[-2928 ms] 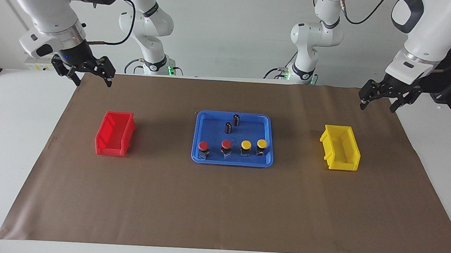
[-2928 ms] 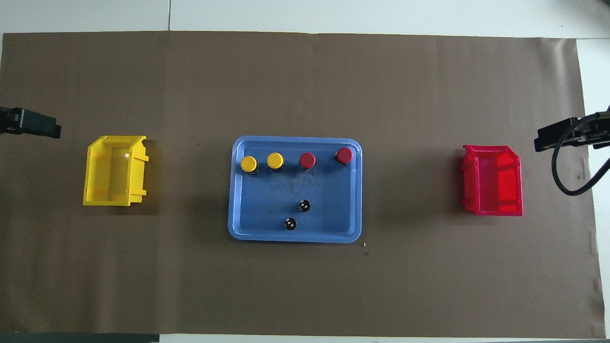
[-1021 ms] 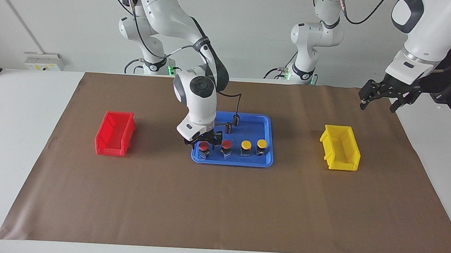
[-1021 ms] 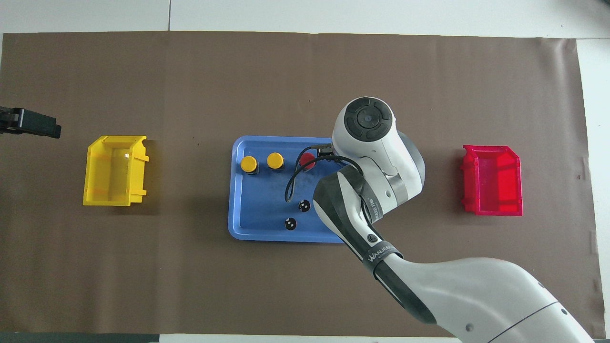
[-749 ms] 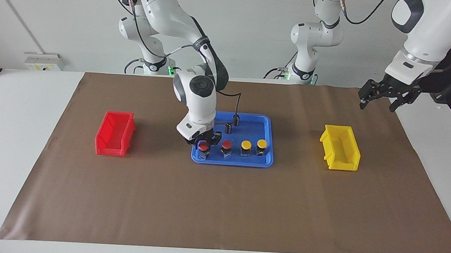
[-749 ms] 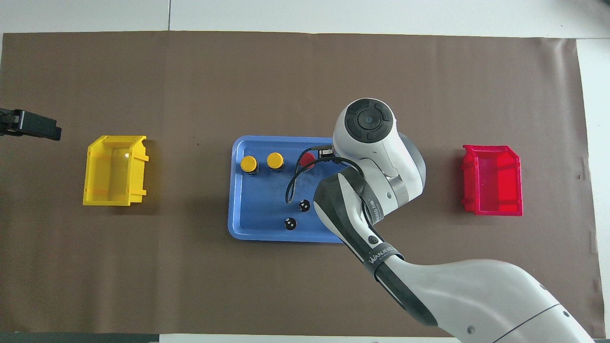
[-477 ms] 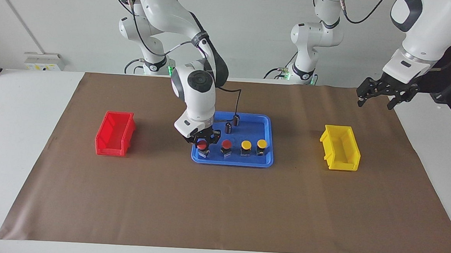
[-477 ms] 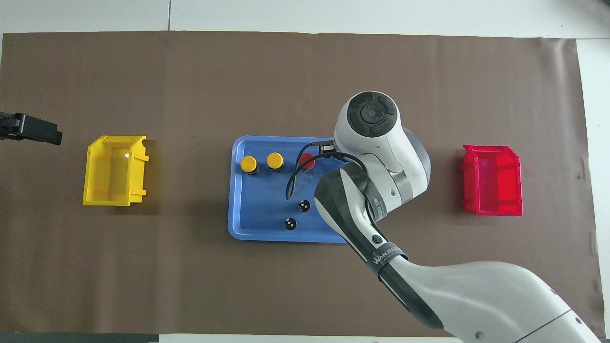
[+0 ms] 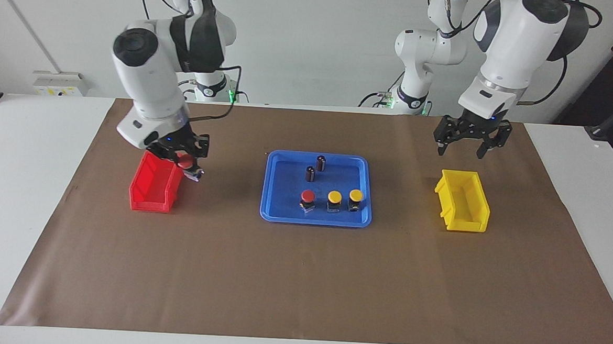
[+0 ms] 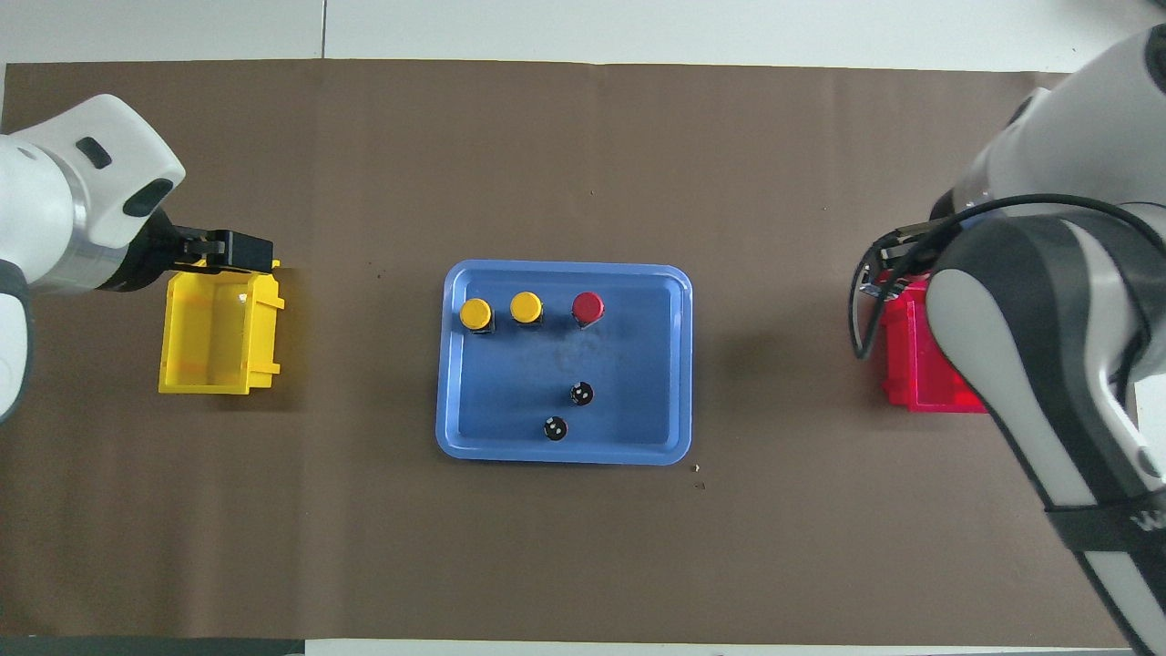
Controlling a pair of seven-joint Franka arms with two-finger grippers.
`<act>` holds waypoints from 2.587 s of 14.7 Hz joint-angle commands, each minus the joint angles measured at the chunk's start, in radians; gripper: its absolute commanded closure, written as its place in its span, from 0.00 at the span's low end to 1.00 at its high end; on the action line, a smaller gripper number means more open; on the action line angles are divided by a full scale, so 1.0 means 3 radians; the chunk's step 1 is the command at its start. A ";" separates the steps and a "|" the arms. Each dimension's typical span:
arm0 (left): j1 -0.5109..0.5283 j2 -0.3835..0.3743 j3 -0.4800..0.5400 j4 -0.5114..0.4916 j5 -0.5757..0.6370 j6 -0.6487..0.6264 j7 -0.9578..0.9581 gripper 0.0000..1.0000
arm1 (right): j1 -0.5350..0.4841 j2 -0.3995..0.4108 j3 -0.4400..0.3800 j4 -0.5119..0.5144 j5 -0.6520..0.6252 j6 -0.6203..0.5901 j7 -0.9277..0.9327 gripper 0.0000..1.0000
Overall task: Sort red and yellow buttons by color
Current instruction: 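Carry the red button into the red bin while the left gripper reaches the tray, then grasp a yellow button with the left gripper while the right gripper releases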
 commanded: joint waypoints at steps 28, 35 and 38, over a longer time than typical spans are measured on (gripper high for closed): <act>-0.0969 0.1264 0.0037 -0.0097 0.0031 0.0874 -0.1561 0.26 | -0.0673 -0.0492 0.0060 -0.1526 -0.0276 0.1316 -0.1133 0.29; -0.0959 0.1254 0.0032 -0.0082 0.0016 0.0828 -0.1576 0.98 | -0.0009 -0.0057 0.0075 -0.0313 0.0055 0.0419 0.0011 0.01; -0.0939 0.1055 0.0047 0.0081 -0.0117 0.0329 -0.1546 0.98 | 0.0257 0.0035 0.0075 -0.0109 0.0128 0.0414 0.0456 0.01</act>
